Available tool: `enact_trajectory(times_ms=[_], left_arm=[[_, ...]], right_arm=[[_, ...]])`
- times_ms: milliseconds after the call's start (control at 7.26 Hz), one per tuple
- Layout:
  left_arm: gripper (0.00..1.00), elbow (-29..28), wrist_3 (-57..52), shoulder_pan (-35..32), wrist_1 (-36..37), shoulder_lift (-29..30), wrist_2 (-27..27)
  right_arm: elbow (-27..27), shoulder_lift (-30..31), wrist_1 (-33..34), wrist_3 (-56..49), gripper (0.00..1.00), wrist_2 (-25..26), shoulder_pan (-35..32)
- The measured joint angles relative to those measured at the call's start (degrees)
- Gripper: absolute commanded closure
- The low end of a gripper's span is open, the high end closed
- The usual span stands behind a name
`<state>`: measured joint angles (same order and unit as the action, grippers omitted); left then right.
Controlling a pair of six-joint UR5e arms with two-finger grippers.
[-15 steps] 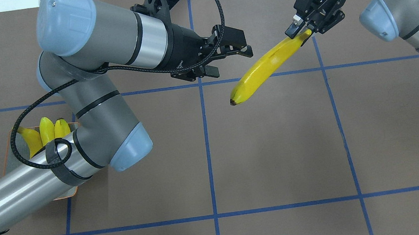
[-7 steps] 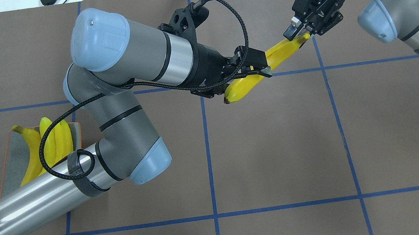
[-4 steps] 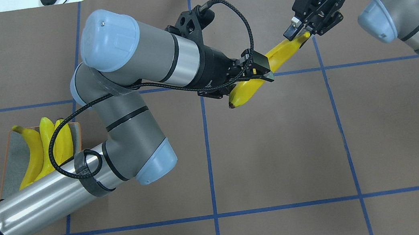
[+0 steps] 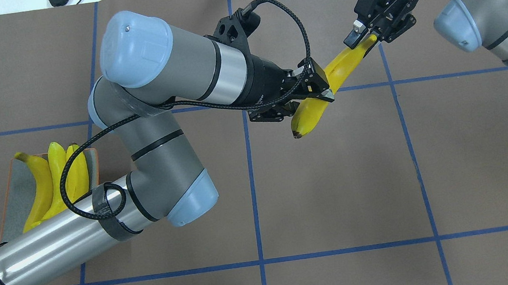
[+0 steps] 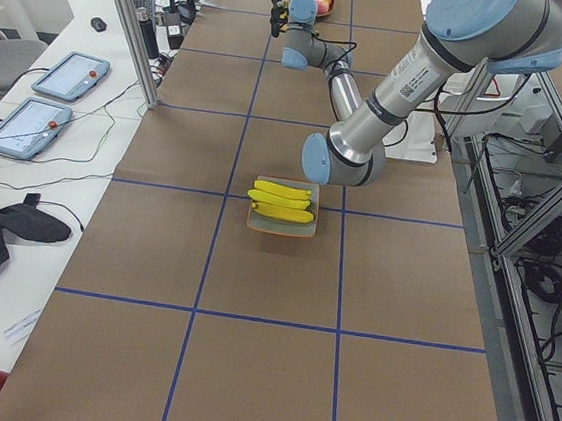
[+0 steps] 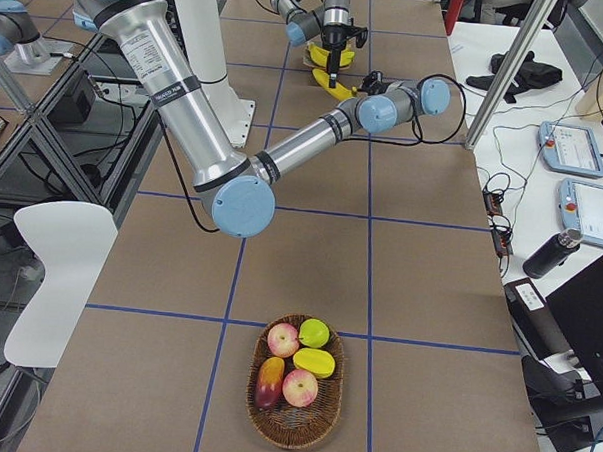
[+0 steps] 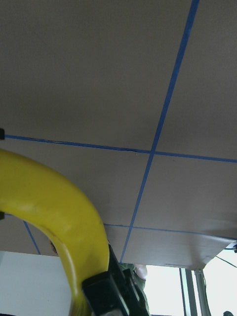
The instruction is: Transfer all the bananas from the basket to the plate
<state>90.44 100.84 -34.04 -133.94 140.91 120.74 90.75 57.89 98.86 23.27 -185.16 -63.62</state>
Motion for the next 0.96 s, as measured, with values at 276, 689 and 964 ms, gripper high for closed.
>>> enact_trajectory(times_ms=[276, 689, 964], left_arm=[[1.0, 0.12, 1.27, 0.02, 0.05, 0.0, 0.02], [1.0, 0.17, 1.46, -0.02, 0.23, -0.21, 0.07], [1.0, 0.31, 1.41, -0.87, 1.84, -0.88, 0.18]], right_arm=[[-0.05, 0.25, 0.02, 0.09, 0.0, -1.16, -0.17], [0.08, 0.4, 0.02, 0.11, 0.0, -1.5, -0.56], [0.16, 0.56, -0.08, -0.02, 0.0, -1.07, -2.92]])
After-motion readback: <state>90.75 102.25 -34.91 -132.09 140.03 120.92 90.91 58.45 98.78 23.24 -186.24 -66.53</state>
